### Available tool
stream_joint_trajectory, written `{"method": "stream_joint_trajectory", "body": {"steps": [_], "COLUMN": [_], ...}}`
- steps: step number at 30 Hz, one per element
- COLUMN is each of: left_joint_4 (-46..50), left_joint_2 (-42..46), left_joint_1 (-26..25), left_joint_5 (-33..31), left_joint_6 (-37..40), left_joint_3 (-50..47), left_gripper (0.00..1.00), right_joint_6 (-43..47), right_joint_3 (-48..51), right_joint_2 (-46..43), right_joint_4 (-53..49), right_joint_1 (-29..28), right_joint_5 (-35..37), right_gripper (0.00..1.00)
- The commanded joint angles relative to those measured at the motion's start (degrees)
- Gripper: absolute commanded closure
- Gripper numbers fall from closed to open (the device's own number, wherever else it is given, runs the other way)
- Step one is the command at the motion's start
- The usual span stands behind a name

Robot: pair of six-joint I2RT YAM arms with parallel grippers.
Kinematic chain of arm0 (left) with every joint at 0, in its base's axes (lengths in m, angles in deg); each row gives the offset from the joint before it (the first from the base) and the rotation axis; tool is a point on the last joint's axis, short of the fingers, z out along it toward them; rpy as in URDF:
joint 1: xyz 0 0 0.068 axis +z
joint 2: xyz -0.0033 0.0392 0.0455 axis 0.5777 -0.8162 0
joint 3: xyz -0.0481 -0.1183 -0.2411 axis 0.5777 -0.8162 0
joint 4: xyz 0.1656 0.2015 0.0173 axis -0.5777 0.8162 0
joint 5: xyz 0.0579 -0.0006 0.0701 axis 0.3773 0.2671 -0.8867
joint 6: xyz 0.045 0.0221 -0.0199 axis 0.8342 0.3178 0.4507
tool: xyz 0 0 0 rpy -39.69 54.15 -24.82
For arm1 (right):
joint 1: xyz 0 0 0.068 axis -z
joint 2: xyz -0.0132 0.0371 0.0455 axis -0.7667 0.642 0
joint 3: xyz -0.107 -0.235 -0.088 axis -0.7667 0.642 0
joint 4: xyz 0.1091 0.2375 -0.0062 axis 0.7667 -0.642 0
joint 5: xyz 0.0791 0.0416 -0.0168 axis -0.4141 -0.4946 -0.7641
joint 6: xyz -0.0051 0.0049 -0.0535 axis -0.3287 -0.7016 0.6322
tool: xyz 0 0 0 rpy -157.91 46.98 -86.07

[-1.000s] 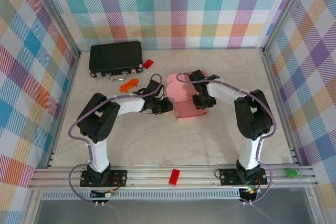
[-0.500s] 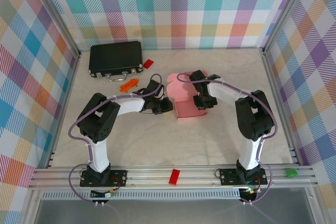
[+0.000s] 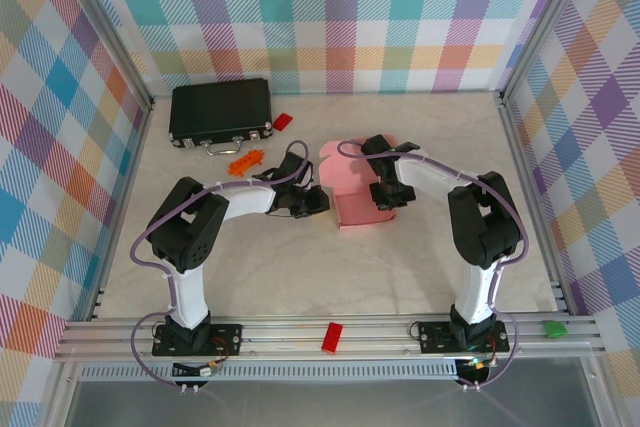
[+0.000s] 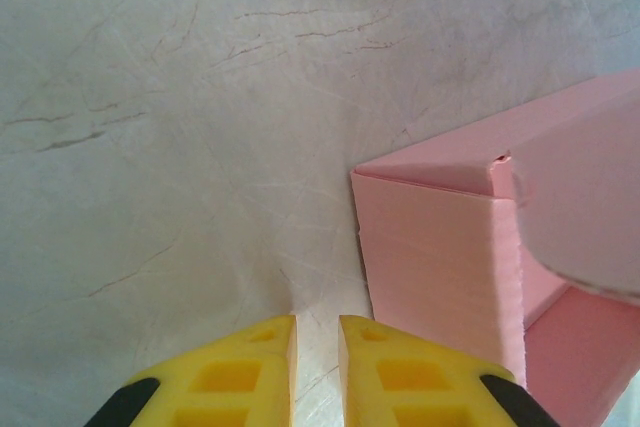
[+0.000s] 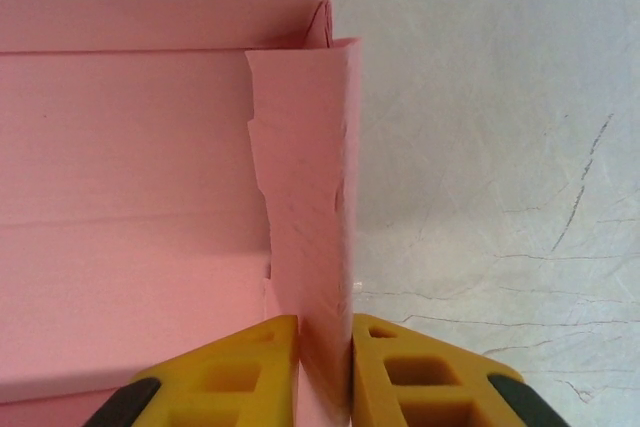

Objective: Fold the paper box

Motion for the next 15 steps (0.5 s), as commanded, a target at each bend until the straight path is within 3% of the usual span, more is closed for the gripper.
{"method": "stream_joint_trajectory", "body": {"steps": [1, 15], "left_joint_4": [0.01, 0.47], "left_joint_2": [-0.64, -0.46], "left_joint_1": [-0.43, -0.43], "left_joint_5": [-0.30, -0.73], "left_joint_6": [-0.52, -0.65], "left_joint_3": [-0.57, -0.38], "left_gripper": [0.82, 0.82], "right_joint_6": [0.30, 1.53], "right_joint_3": [1.18, 1.57], "right_joint_2": [0.72, 1.19], "right_joint_4": [-2.13, -2.66], "right_joint_1": [-0.23, -0.23], "right_joint_5": [0.91, 0.82], "right_gripper": [0.80, 0.79]}}
